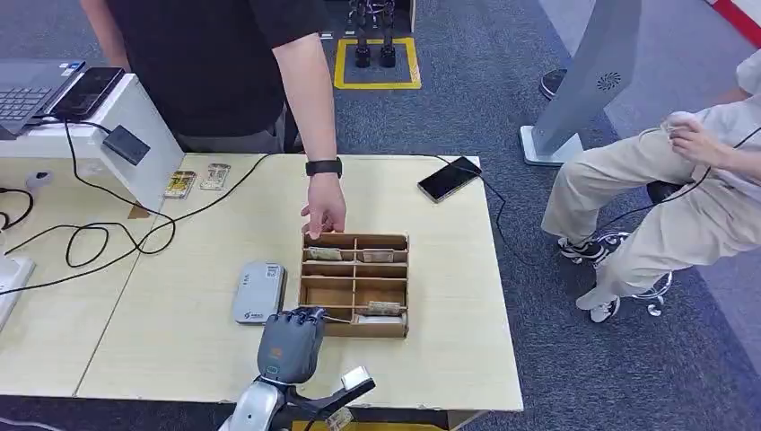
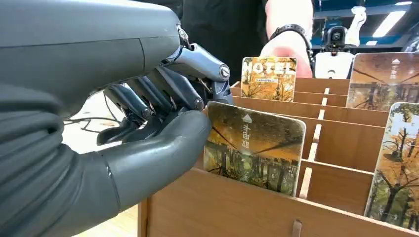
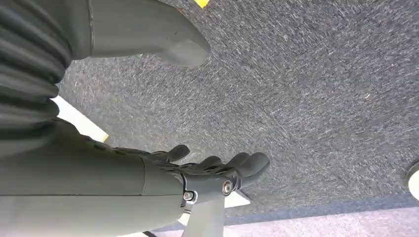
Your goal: Pass the card to the sensor for recognition and then transmit it.
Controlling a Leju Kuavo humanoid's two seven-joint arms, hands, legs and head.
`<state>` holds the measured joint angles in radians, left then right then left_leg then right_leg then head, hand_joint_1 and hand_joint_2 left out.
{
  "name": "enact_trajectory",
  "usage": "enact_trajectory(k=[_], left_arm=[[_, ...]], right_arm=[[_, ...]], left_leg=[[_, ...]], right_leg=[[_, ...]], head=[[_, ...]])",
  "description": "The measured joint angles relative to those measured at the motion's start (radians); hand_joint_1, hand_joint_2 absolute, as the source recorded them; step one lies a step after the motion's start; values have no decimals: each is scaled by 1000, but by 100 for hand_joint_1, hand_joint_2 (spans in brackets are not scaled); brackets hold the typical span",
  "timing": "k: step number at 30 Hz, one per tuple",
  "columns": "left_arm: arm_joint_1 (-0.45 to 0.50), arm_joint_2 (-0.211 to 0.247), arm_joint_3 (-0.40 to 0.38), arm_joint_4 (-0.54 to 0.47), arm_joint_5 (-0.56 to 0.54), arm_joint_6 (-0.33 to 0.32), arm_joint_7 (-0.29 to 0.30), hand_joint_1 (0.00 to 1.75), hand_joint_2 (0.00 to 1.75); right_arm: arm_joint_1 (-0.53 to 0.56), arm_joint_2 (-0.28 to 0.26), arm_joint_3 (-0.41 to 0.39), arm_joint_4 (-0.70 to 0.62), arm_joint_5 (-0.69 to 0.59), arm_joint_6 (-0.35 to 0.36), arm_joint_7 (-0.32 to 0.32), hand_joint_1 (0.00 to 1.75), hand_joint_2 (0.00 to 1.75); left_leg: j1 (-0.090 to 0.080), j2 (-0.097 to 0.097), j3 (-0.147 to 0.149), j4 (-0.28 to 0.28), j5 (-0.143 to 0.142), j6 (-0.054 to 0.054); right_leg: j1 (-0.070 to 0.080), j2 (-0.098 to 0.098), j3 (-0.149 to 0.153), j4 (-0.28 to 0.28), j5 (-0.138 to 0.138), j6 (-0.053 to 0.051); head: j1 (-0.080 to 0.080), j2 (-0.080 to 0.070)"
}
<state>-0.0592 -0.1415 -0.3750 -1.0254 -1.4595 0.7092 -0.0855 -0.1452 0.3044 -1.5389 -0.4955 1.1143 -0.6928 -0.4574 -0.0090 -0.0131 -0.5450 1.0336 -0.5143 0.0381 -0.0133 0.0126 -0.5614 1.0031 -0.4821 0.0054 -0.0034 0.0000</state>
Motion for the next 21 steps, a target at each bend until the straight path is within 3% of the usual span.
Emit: enact_trajectory(k=[5,8,9,11,15,18,21], left_arm=[[2,0,0,0,6,0,-6,175,175],[14,-2,1,-18,80,0,-62,175,175],[23,-7,3,-30,113,0,-107,175,175],[42,-28,23,-70,216,0,-208,175,175],[63,-74,70,-168,467,0,-332,175,175],[66,-77,79,-257,758,-1,-385,175,175],[64,-77,79,-341,862,-11,-400,175,175]], right_arm=[[0,0,0,0,0,0,0,0,175],[1,0,0,0,-1,0,6,0,175],[1,0,0,0,-5,0,7,0,175],[1,0,0,-3,-6,0,14,0,175],[1,2,0,-20,-15,0,29,0,175],[5,9,0,-40,-15,0,30,0,175],[6,14,0,-53,-19,0,24,0,175]], left_leg=[[0,0,0,0,0,0],[0,0,0,0,0,0],[0,0,0,0,0,0],[0,0,0,0,0,0],[0,1,0,0,0,0],[0,1,0,0,0,0],[0,1,0,0,0,0]], right_leg=[[0,0,0,0,0,0],[0,0,0,0,0,0],[0,0,0,0,0,0],[0,0,0,0,0,0],[0,1,-1,0,0,0],[0,1,-1,0,0,0],[0,1,-1,0,0,0]], head=[[0,0],[0,0],[0,0],[0,0],[2,0],[0,0],[0,0]])
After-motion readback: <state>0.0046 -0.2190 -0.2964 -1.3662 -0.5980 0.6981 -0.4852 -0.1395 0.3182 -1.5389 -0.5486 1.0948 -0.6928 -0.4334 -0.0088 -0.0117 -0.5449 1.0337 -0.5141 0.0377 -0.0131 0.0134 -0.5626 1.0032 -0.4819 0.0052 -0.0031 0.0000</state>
